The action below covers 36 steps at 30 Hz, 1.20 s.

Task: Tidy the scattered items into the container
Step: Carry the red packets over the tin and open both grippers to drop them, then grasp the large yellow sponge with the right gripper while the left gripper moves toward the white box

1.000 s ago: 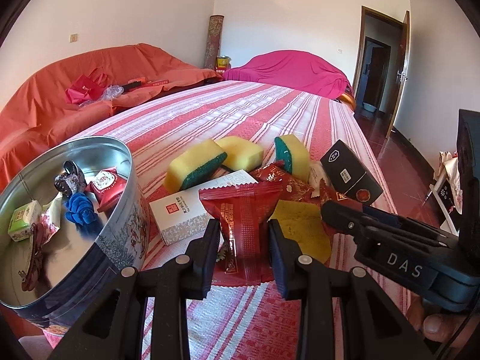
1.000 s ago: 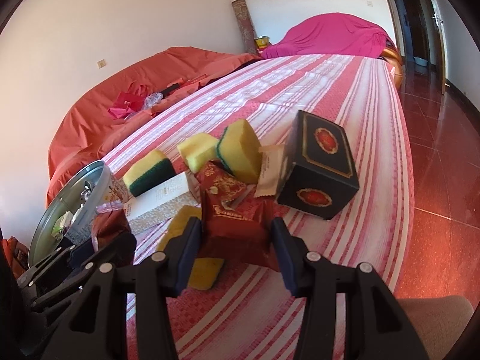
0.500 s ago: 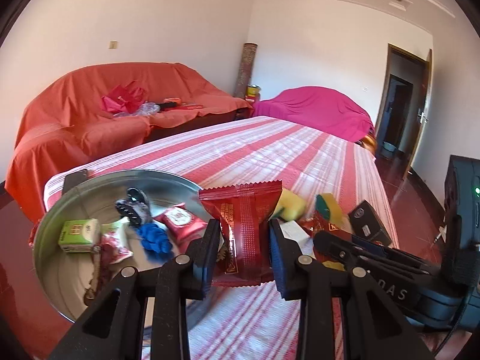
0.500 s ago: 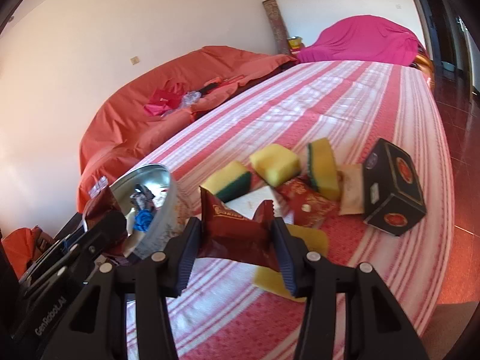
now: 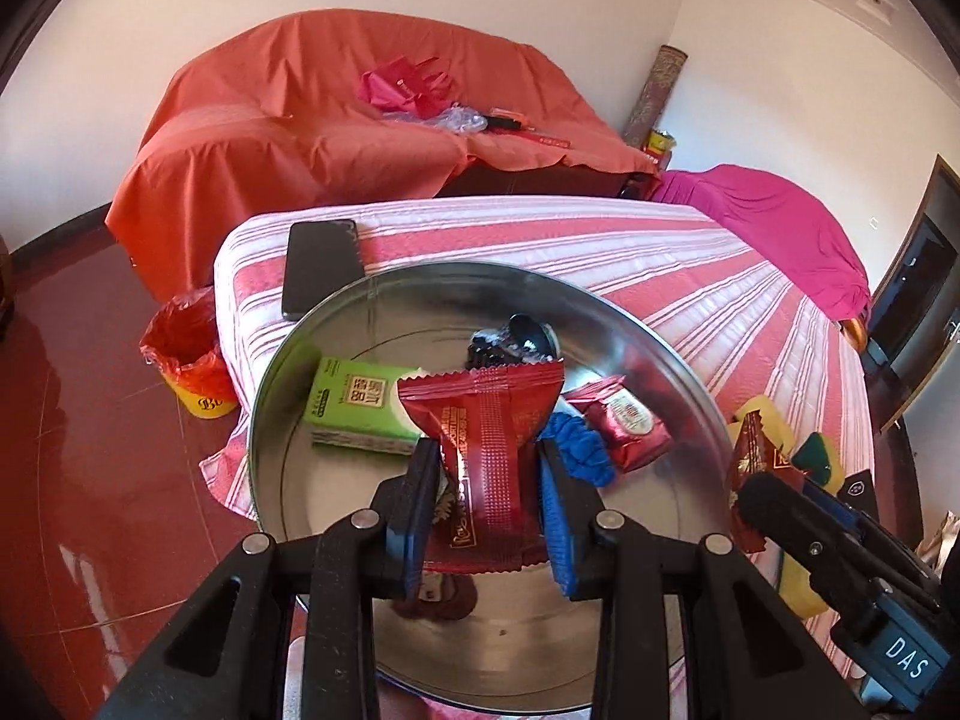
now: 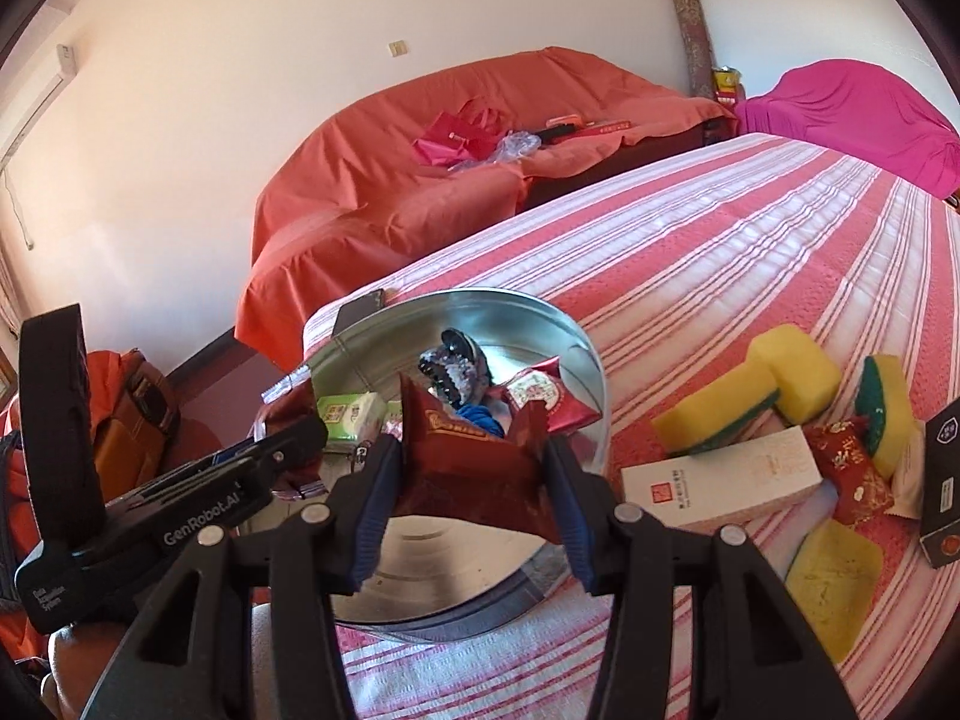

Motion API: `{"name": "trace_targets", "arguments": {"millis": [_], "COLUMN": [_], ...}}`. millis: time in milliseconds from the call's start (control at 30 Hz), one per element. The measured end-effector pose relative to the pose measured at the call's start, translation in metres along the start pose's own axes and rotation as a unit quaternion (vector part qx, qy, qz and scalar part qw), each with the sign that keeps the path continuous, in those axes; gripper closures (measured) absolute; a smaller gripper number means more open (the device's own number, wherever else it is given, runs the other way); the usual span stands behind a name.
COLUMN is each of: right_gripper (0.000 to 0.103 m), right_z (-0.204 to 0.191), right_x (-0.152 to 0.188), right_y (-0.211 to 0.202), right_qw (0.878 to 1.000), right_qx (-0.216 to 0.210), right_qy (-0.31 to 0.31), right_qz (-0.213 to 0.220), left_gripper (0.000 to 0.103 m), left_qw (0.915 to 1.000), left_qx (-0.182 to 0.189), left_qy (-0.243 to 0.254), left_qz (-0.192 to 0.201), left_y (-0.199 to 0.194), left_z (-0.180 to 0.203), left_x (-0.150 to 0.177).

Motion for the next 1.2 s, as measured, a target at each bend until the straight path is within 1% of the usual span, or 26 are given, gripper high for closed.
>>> {"name": "trace_targets", "arguments": {"millis": [67, 133, 167, 200, 233, 267, 333, 400, 467, 567, 700, 800, 867, 967, 1067, 1133, 1200], "right_gripper": [0.053, 0.050, 0.049, 0.046, 0.046, 0.043, 0.039, 0.036, 0.035, 0.035, 0.032, 0.032, 0.032, 0.032, 0.032, 0.032, 0.031], "right_z": [-0.002, -0.003, -0.004, -0.004, -0.004, -0.004, -0.003, -0.001, 0.003, 0.009, 0.025, 0.050, 0.069, 0.099, 0.127, 0.139, 0.143], "right_x": [0.005, 0.010, 0.012, 0.015, 0.017, 0.020, 0.023, 0.022, 0.021, 0.017, 0.017, 0.024, 0.030, 0.035, 0.038, 0.038, 0.043], "right_y": [0.009, 0.016, 0.021, 0.026, 0.029, 0.031, 0.035, 0.032, 0.027, 0.012, -0.013, -0.032, -0.045, -0.068, -0.084, -0.090, -0.093], "right_qw": [1.000, 1.000, 0.999, 0.999, 0.999, 0.998, 0.998, 0.998, 0.998, 0.999, 0.999, 0.997, 0.994, 0.984, 0.974, 0.968, 0.965], "right_qx": [-0.004, -0.005, -0.009, -0.009, -0.005, -0.006, -0.010, -0.013, -0.012, -0.014, 0.018, 0.054, 0.093, 0.161, 0.209, 0.232, 0.245], "right_qy": [0.000, 0.003, 0.006, 0.007, 0.008, 0.011, 0.021, 0.030, 0.036, 0.046, 0.035, 0.047, 0.048, 0.041, 0.053, 0.038, -0.002], "right_qz": [-0.015, -0.026, -0.036, -0.045, -0.050, -0.056, -0.063, -0.054, -0.042, -0.014, 0.021, 0.034, 0.044, 0.060, 0.069, 0.082, 0.089], "left_gripper": [0.068, 0.066, 0.056, 0.040, 0.033, 0.024, 0.024, 0.024, 0.024, 0.024, 0.023, 0.020, 0.017, 0.016, 0.016, 0.014, 0.012], "left_qw": [0.9999, 0.9997, 0.9995, 0.9992, 0.9989, 0.9988, 0.9990, 0.9993, 0.9992, 0.9984, 0.9941, 0.9890, 0.9859, 0.9810, 0.9742, 0.9701, 0.9690], "left_qx": [-0.003, -0.004, -0.008, -0.015, -0.021, -0.025, -0.028, -0.031, -0.037, -0.036, -0.007, 0.030, 0.049, 0.074, 0.093, 0.103, 0.114], "left_qy": [-0.005, -0.018, -0.023, -0.028, -0.032, -0.034, -0.031, -0.020, -0.011, 0.002, 0.042, 0.064, 0.078, 0.106, 0.136, 0.152, 0.159], "left_qz": [-0.010, -0.017, -0.021, -0.024, -0.026, -0.025, -0.019, -0.008, 0.007, 0.043, 0.100, 0.131, 0.140, 0.145, 0.154, 0.159, 0.151], "left_y": [0.003, 0.006, 0.008, 0.010, 0.011, 0.011, 0.008, 0.004, -0.001, -0.015, -0.038, -0.053, -0.060, -0.067, -0.071, -0.069, -0.059], "left_z": [-0.007, -0.013, -0.015, -0.018, -0.021, -0.023, -0.022, -0.018, -0.014, -0.003, 0.032, 0.063, 0.082, 0.112, 0.138, 0.152, 0.164], "left_x": [0.004, 0.006, 0.006, 0.007, 0.006, 0.006, 0.004, 0.001, -0.001, -0.008, -0.014, -0.011, -0.005, 0.010, 0.029, 0.043, 0.056]}}
Point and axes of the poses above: each gripper's, at about its wrist camera, not at the fingertips, and y roughly the way its jaws point, z to its right, x to its underside, the point moved 7 cm from there along y, roughly the way its jaws point, and after that the axes turned 12 degrees about z, right-handed, at the moved point
